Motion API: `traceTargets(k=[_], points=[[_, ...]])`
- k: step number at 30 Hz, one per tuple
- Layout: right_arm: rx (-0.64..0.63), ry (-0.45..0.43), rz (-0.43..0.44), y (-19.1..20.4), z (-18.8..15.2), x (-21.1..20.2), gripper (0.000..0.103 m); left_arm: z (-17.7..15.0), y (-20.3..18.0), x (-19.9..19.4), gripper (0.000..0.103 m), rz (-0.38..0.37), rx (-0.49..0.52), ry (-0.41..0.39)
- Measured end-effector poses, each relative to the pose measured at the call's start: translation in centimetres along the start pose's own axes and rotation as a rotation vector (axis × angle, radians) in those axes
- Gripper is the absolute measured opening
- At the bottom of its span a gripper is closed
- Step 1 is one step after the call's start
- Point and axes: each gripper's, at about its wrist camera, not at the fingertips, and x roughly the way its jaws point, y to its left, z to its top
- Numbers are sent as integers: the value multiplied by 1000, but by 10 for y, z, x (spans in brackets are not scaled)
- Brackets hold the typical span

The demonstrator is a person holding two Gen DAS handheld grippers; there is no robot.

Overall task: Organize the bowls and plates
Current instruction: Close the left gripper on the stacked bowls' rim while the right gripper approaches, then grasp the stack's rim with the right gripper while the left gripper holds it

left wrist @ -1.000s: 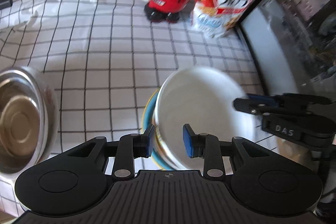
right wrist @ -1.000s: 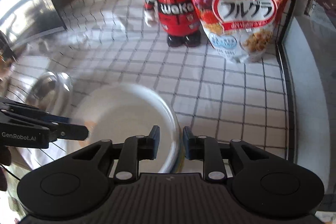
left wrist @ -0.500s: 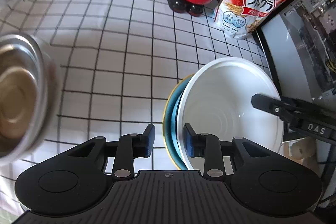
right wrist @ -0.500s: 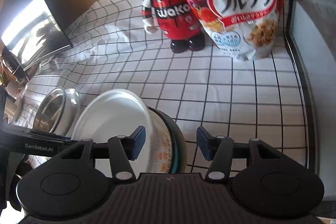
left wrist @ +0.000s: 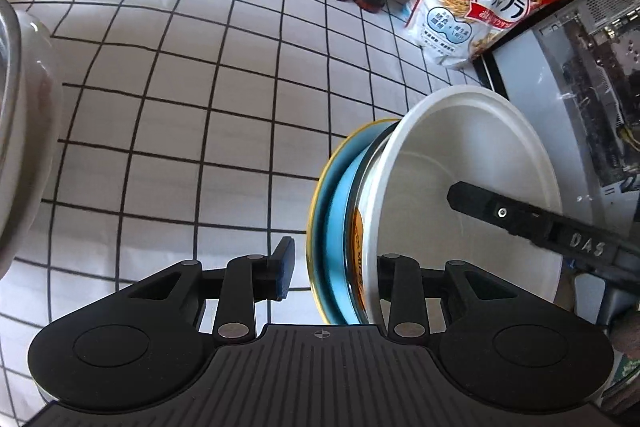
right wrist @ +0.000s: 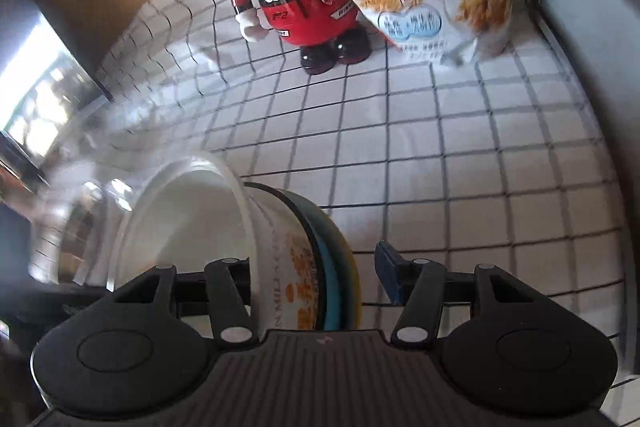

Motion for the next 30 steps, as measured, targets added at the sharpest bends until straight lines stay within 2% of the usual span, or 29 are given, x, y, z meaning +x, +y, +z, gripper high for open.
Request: traceTargets(k=[1, 3, 6, 8, 12, 15, 17, 20, 24, 28, 30], points=[[-29, -5, -44, 7, 0, -2, 56, 1, 1, 1, 35, -7, 4, 1], [-70, -18, -117, 18, -1, -5, 66, 1, 2, 5, 35, -38, 19, 14], [-91, -3, -220, 30, -4, -2, 70, -1, 6, 14, 36, -112, 23, 74], [-94, 19, -277, 36, -7, 3, 71, 0, 6, 15, 36, -119, 54, 84], [-106, -31, -358, 44, -14, 6, 82, 3, 5, 16, 36, -124, 92, 108], [-93, -42, -351, 42, -16, 6, 86, 3, 3, 17, 37, -118, 98, 111], [-121, -13, -316, 40, -13, 8, 87, 3, 1, 17, 39, -106, 103, 104], [-155, 51, -249, 33, -11, 13, 97, 0, -1, 15, 42, -83, 74, 98], [-139, 56, -188, 22, -17, 13, 97, -4, -10, 13, 45, -37, 65, 74], [-130, 62, -159, 20, -20, 14, 98, -15, -9, 9, 45, -30, 42, -2], [-115, 93, -104, 15, -18, 15, 97, -22, -8, 7, 43, -38, 33, -44]])
